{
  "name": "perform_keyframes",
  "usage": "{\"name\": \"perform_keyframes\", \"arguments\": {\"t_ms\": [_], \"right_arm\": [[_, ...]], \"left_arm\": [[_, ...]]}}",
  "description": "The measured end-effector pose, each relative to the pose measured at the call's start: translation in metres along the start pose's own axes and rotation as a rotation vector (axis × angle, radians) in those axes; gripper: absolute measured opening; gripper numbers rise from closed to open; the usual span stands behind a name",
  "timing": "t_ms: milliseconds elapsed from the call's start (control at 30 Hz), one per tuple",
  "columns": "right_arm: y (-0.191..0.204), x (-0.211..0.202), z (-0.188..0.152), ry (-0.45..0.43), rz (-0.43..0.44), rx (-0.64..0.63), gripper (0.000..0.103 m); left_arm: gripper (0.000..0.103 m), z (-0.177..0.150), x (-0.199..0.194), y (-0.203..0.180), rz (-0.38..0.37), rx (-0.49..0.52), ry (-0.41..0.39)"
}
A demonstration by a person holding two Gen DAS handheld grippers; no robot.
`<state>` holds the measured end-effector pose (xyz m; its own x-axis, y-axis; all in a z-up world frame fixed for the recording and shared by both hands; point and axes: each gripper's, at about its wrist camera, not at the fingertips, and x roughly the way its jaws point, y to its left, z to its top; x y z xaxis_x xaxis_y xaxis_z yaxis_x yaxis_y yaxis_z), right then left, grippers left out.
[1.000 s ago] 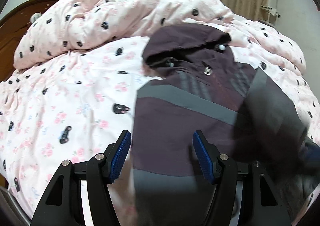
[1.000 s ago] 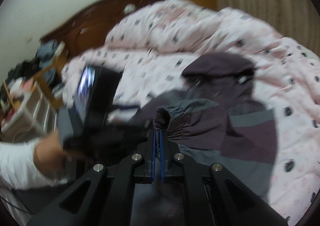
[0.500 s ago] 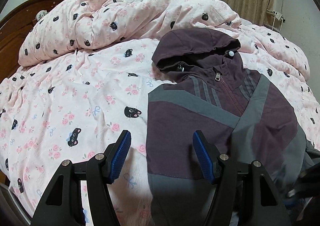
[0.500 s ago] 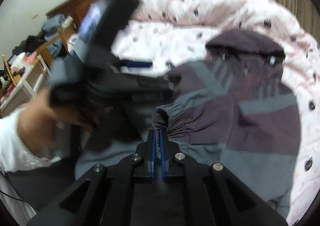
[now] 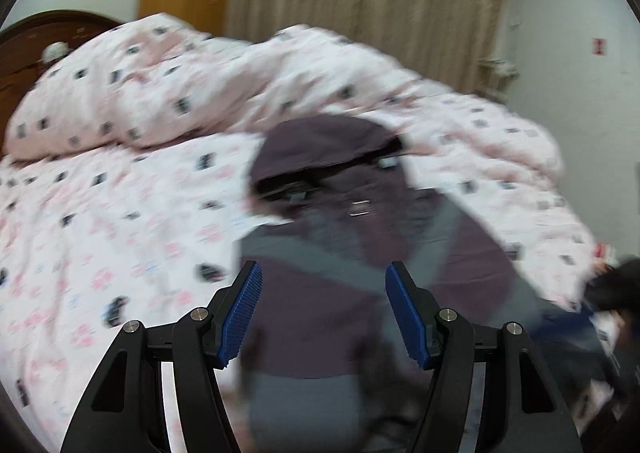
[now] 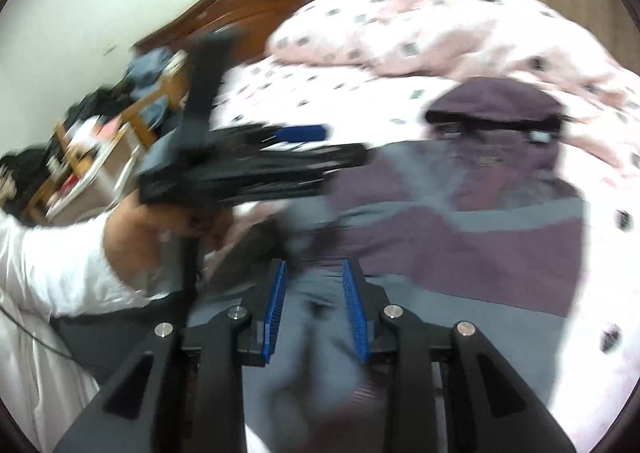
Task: Fold clothes
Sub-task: 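Release the sleeve with the right gripper and lift it away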
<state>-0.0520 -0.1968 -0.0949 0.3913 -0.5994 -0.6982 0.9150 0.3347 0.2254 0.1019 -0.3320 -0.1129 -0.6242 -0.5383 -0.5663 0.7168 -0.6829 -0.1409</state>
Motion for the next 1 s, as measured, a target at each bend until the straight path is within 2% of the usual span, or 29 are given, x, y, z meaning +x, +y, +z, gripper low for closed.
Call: {"name": "perform_keyframes", "arguments": {"t_ms": [33,100,167,300,400,533,633,700,833,867,933,1000], "right_arm": [[-0.012,-0.006,-0.001,-0.008,-0.034,0.033,0.031],[-0.035,-0.014,-0.004,-0.016,-0.106,0.093,0.031],[-0.052,-0.016,-0.009,-0.011,-0.172,0.140,0.032],[-0.077,-0.013,-0.011,-0.011,-0.240,0.215,0.032],[-0.081,-0.002,-0.007,0.003,-0.259,0.226,0.032],[-0.079,0.023,-0.010,0.087,-0.290,0.198,0.032],[-0.078,0.029,-0.015,0.118,-0.298,0.192,0.032],[-0.078,0.024,-0.015,0.095,-0.285,0.198,0.032],[-0.068,0.006,-0.007,-0.033,-0.279,0.199,0.032],[-0.067,0.005,-0.005,-0.058,-0.278,0.207,0.032],[-0.065,0.013,-0.001,-0.045,-0.266,0.216,0.034],[-0.065,0.035,-0.003,0.036,-0.284,0.214,0.035]], "left_arm": [[0.061,0.000,-0.001,-0.006,-0.035,0.017,0.000],[0.065,-0.004,0.007,-0.019,-0.072,0.061,0.050],[0.065,-0.009,0.015,-0.032,-0.101,0.104,0.102],[0.065,-0.030,0.041,-0.037,-0.011,0.163,0.276],[0.065,-0.038,0.046,-0.031,0.002,0.152,0.342],[0.066,-0.039,0.041,-0.027,0.016,0.149,0.342],[0.066,-0.039,0.036,-0.025,0.018,0.146,0.338],[0.066,-0.036,0.029,-0.026,0.017,0.141,0.303],[0.066,-0.020,0.010,-0.025,-0.023,0.097,0.171],[0.066,-0.020,0.012,-0.027,-0.017,0.105,0.178],[0.066,-0.029,0.025,-0.030,0.047,0.155,0.249],[0.066,-0.041,0.040,-0.032,0.088,0.195,0.330]]}}
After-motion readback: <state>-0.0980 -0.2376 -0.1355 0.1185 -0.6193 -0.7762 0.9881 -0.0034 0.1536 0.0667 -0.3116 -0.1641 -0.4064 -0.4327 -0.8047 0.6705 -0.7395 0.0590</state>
